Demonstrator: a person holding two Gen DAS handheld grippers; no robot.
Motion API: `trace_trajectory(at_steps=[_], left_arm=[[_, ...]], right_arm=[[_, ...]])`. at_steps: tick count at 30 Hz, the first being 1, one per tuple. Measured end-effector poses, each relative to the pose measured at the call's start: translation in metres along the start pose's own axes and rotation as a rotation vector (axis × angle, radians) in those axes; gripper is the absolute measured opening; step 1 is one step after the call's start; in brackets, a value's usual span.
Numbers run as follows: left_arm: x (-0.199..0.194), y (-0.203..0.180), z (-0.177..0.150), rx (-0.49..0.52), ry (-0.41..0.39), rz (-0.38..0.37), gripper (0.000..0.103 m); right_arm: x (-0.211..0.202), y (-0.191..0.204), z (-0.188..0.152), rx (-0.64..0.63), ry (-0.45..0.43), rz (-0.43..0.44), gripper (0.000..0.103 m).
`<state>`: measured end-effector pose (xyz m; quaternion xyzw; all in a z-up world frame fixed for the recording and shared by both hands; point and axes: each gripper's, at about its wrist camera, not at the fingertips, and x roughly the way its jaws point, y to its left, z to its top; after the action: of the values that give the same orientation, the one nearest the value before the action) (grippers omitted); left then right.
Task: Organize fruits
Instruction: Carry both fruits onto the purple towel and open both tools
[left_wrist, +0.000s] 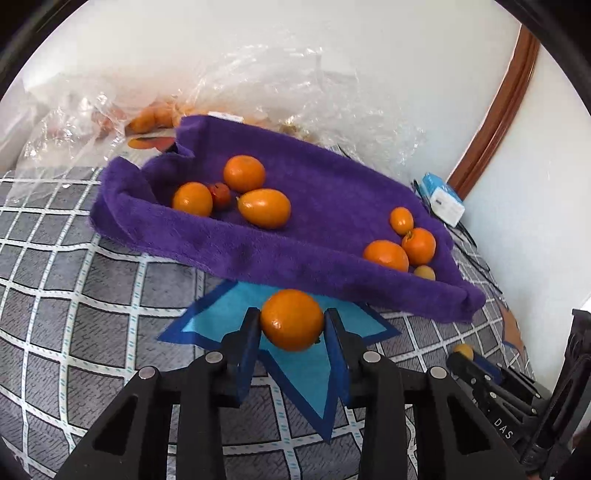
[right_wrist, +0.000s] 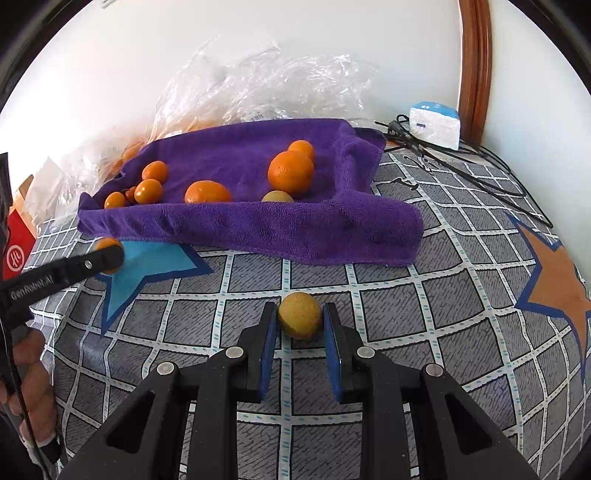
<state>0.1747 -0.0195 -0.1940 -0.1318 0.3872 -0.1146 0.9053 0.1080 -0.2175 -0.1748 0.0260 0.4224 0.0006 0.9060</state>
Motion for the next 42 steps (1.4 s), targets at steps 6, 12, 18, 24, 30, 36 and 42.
trace_trajectory(at_steps=[6,12,18,24,30,36,42], left_arm=[[-0.014,0.003,0.003,-0.018,-0.072,-0.026,0.033],[-0.026,0.013,0.010,-0.047,-0.124,-0.020,0.033],[-0.032,0.035,0.020,-0.112,-0.074,-0.009,0.033],[-0.050,0.044,0.049,-0.077,-0.118,0.041,0.033],[-0.042,0.051,0.080,-0.067,-0.116,0.070,0.033],[-0.017,0.056,0.099,-0.073,-0.086,0.075,0.033],[0.010,0.049,0.107,-0.060,-0.043,0.054,0.033]], right_arm=[[-0.001,-0.003,0.000,0.011,-0.007,0.018,0.024],[-0.003,-0.006,0.002,0.024,-0.002,0.054,0.024],[-0.012,-0.002,0.021,0.028,-0.021,0.071,0.024],[-0.013,0.012,0.077,0.016,-0.084,0.141,0.024],[0.022,0.031,0.124,0.000,-0.059,0.163,0.024],[0.080,0.048,0.137,-0.043,0.101,0.151,0.024],[0.100,0.051,0.131,-0.069,0.135,0.118,0.025]])
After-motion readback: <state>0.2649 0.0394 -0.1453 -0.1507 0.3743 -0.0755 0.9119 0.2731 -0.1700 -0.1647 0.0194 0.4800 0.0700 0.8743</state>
